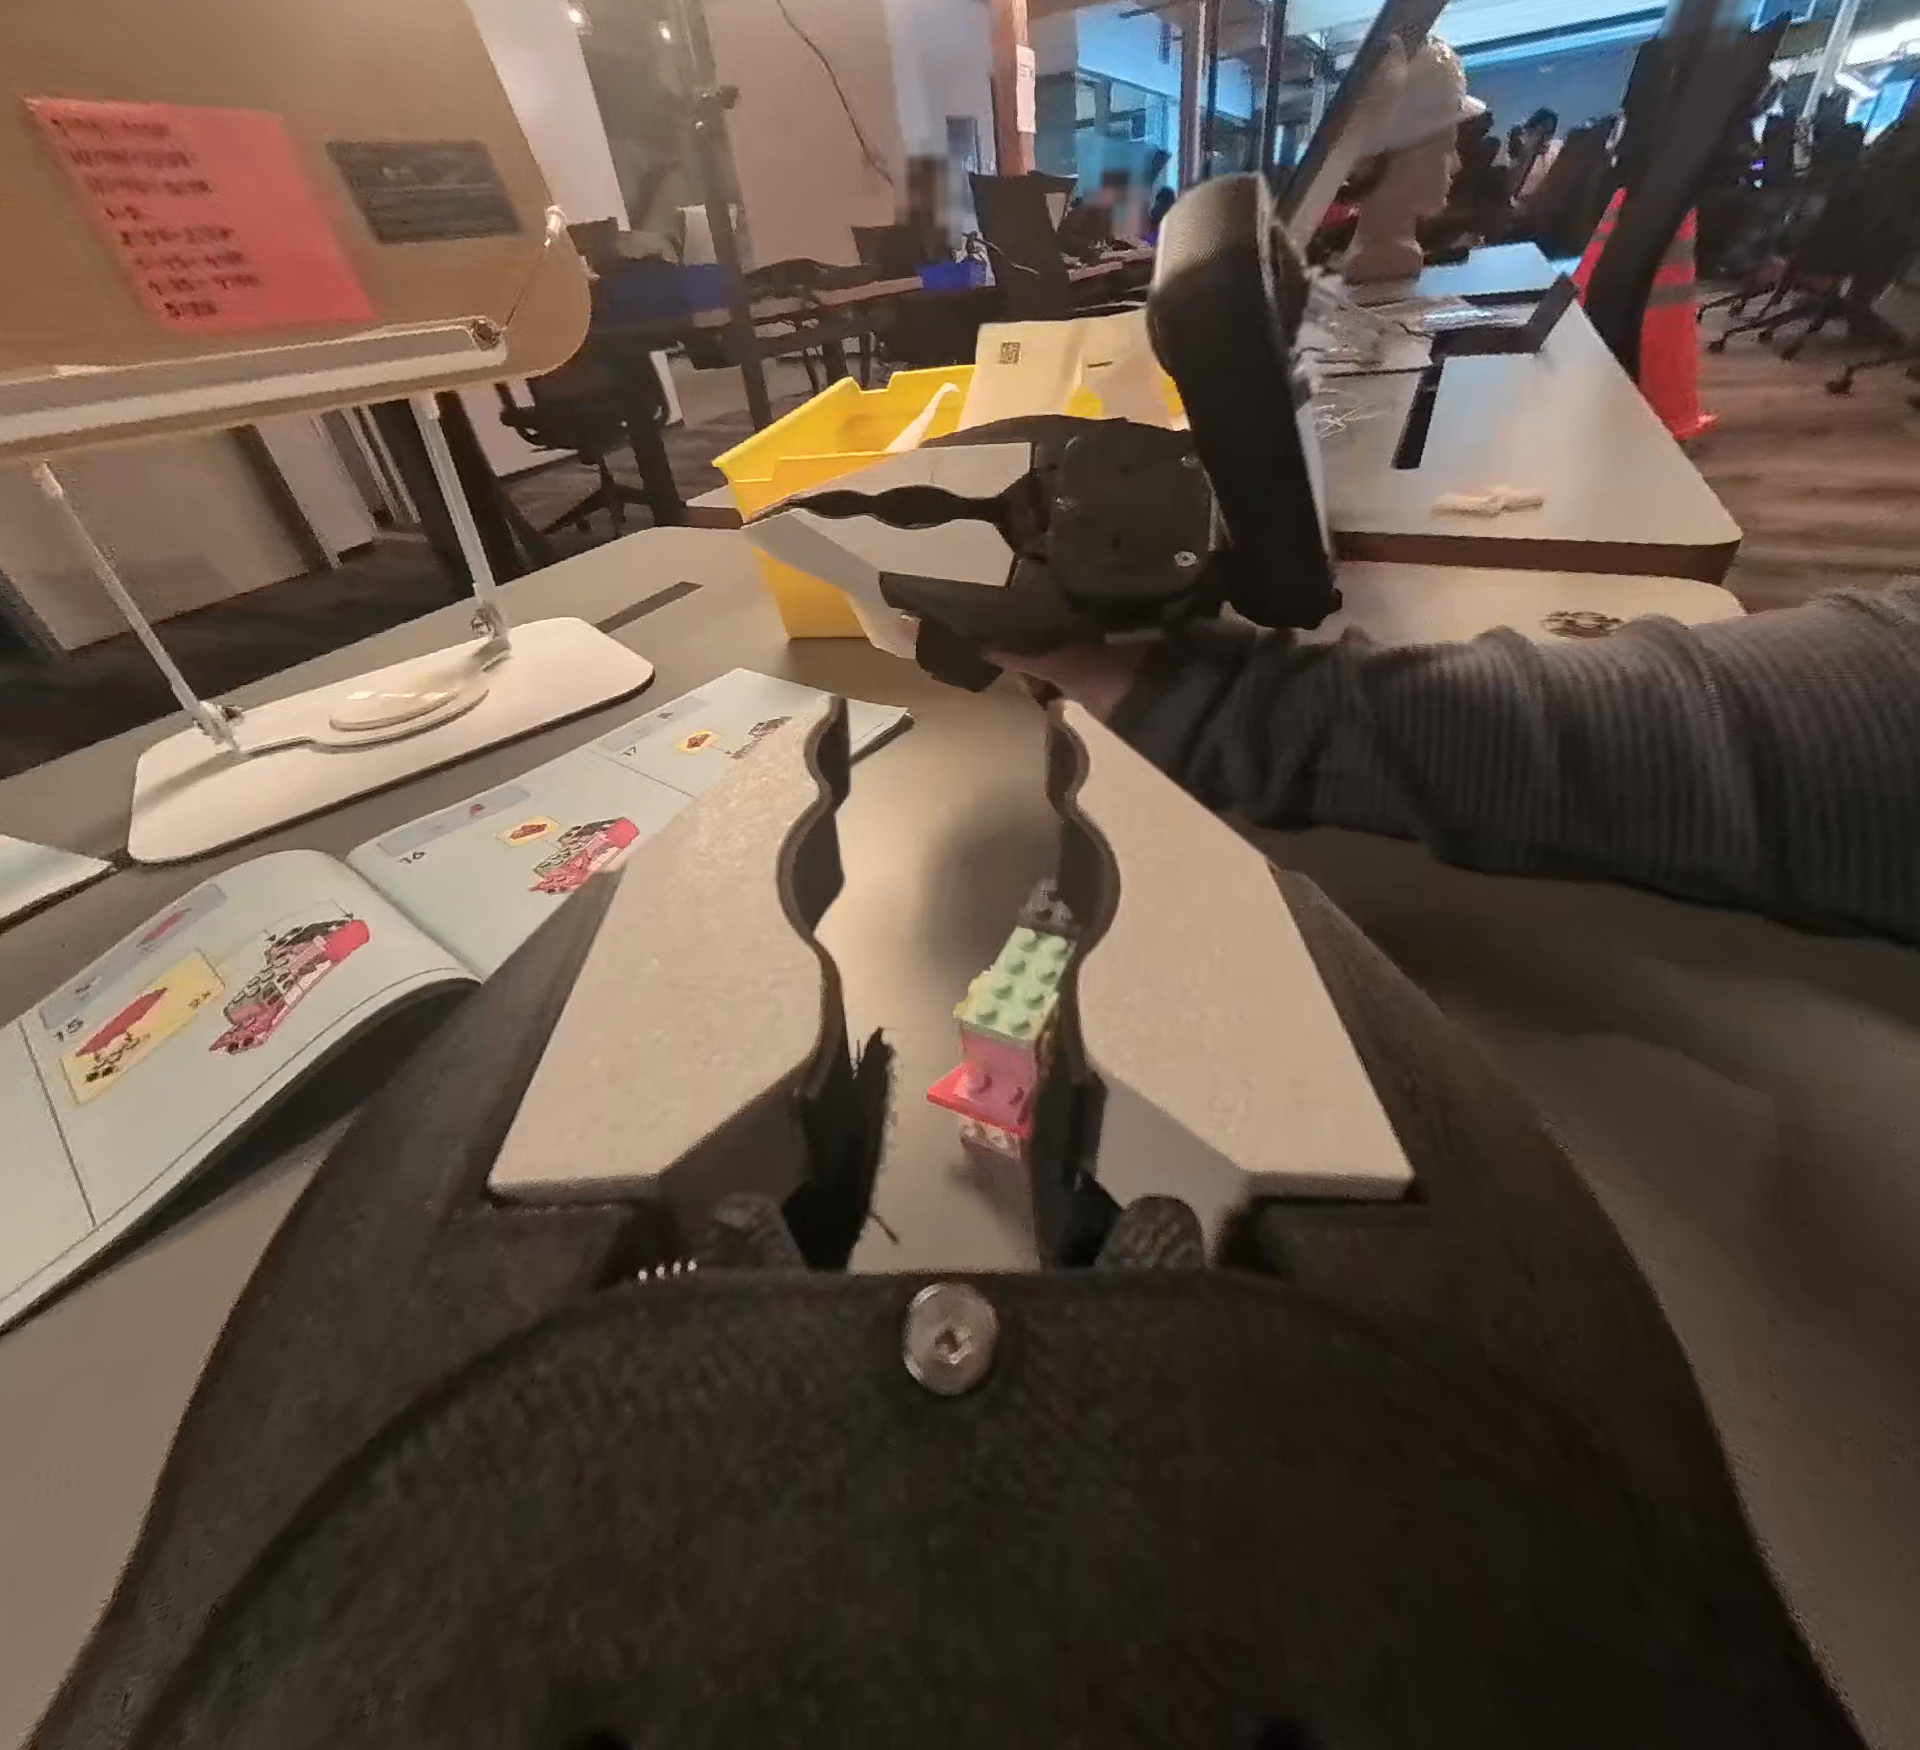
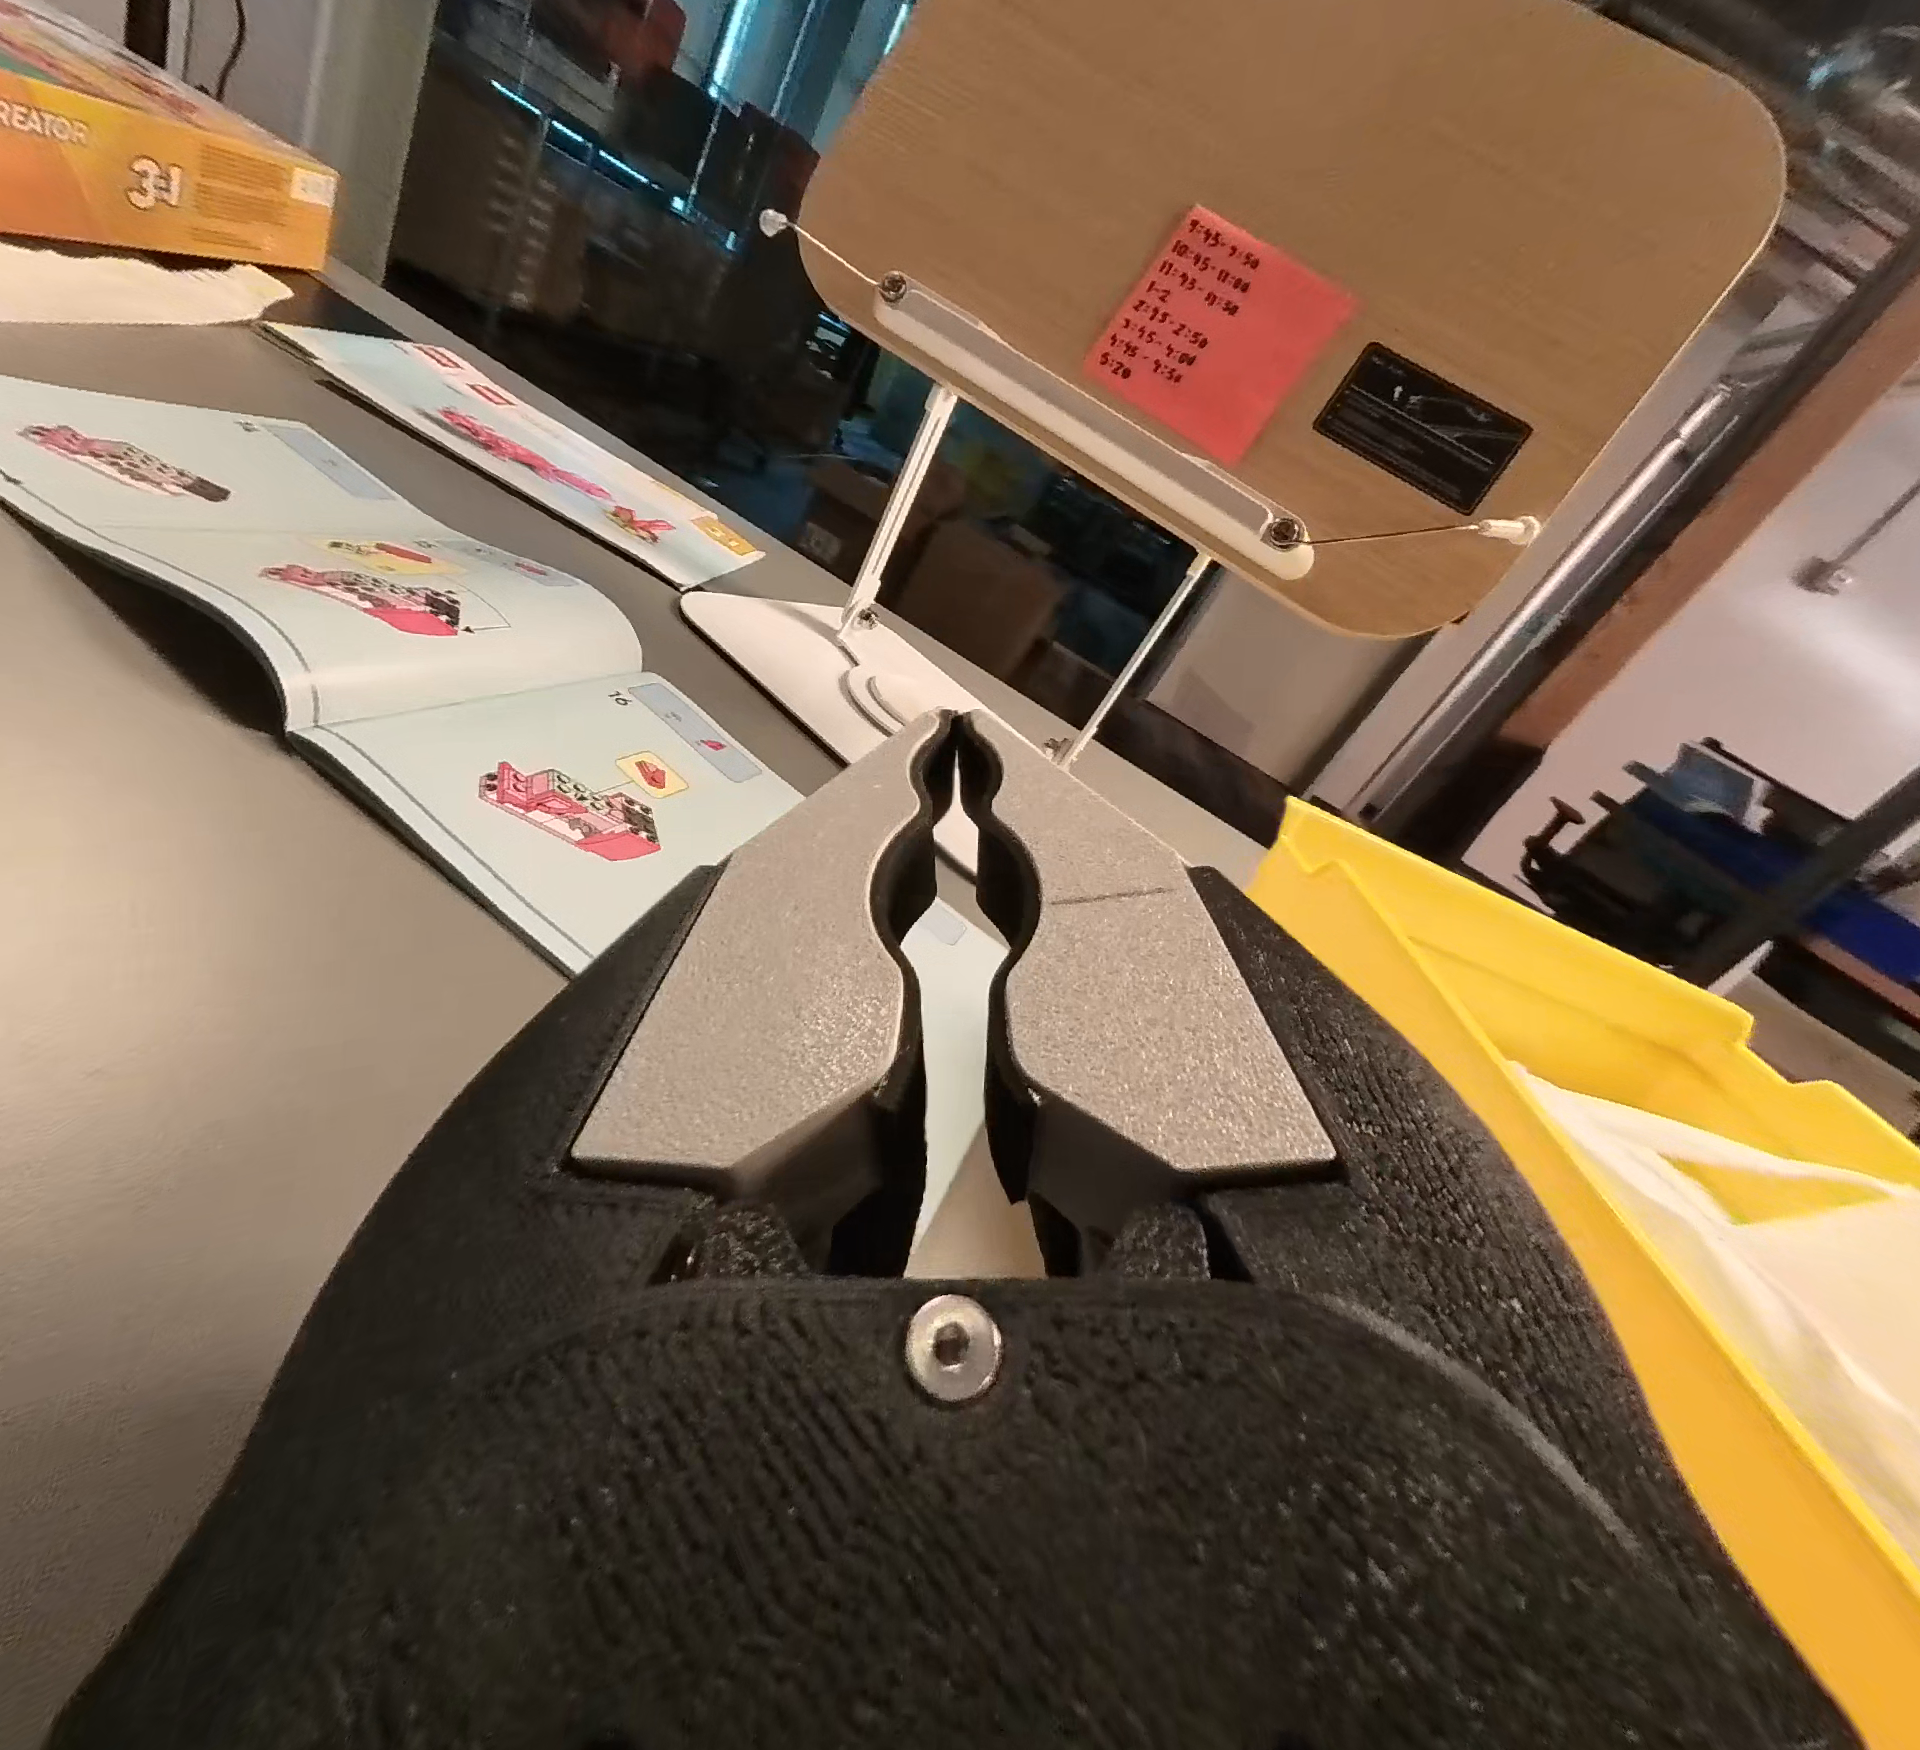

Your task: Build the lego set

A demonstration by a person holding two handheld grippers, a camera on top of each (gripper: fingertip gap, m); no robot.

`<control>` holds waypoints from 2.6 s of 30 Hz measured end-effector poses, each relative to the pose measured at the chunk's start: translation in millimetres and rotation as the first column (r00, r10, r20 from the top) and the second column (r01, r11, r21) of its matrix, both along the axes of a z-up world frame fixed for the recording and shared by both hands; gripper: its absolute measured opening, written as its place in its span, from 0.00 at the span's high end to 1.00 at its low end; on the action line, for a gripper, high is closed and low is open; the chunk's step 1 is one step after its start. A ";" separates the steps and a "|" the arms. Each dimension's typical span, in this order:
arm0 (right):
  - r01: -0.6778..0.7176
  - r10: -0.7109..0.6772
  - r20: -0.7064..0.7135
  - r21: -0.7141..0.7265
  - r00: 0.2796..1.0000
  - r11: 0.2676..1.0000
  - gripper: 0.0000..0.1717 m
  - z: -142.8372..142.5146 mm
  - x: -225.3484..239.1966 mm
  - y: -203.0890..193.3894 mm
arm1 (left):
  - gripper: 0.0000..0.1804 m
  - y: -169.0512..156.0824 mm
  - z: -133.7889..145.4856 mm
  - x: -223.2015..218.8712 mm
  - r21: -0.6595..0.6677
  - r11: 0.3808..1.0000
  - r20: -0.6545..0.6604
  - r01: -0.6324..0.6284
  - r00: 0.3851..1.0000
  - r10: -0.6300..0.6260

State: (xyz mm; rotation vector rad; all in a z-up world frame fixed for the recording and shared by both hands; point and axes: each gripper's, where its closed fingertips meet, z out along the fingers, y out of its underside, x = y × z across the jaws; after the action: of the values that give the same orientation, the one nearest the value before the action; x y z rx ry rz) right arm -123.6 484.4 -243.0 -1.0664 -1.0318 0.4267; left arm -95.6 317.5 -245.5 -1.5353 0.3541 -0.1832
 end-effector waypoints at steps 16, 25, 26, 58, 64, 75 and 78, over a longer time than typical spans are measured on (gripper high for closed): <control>-0.069 0.069 -0.006 -0.020 0.998 0.997 1.00 -1.5 -3.2 -9.0 | 0.93 -22.0 7.9 23.5 0.065 0.987 -0.049 0.149 0.988 -0.146; -0.083 0.084 0.018 -0.010 0.996 0.996 1.00 -3.9 -7.1 -11.5 | 0.96 -29.1 3.4 42.9 0.085 0.976 -0.192 0.203 0.964 -0.183; -0.084 0.084 0.018 -0.010 0.996 0.996 1.00 -3.8 -7.1 -11.4 | 0.96 -29.4 3.0 44.3 0.084 0.975 -0.196 0.207 0.962 -0.188; -0.107 0.107 0.022 -0.003 0.994 0.994 1.00 -4.2 -9.3 -15.0 | 0.97 -29.4 -0.4 47.2 0.071 0.973 -0.205 0.221 0.957 -0.203; -0.108 0.108 0.033 0.003 0.994 0.994 1.00 -5.4 -10.3 -16.0 | 0.97 -29.3 -0.5 47.5 0.071 0.972 -0.206 0.222 0.957 -0.204; -0.118 0.118 0.036 0.013 0.992 0.993 1.00 -5.5 -10.8 -18.4 | 0.97 -29.6 -1.0 49.7 0.072 0.972 -0.225 0.223 0.953 -0.202; -0.130 0.130 0.029 0.019 0.991 0.991 1.00 -4.3 -10.5 -20.6 | 0.95 -28.2 2.2 45.2 0.080 0.979 -0.216 0.188 0.962 -0.168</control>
State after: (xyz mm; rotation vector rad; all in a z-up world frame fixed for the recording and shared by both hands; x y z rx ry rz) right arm -134.1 463.8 -247.4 -0.9917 -1.1318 0.5066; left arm -50.4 289.4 -243.4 -1.4261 0.6602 -0.1433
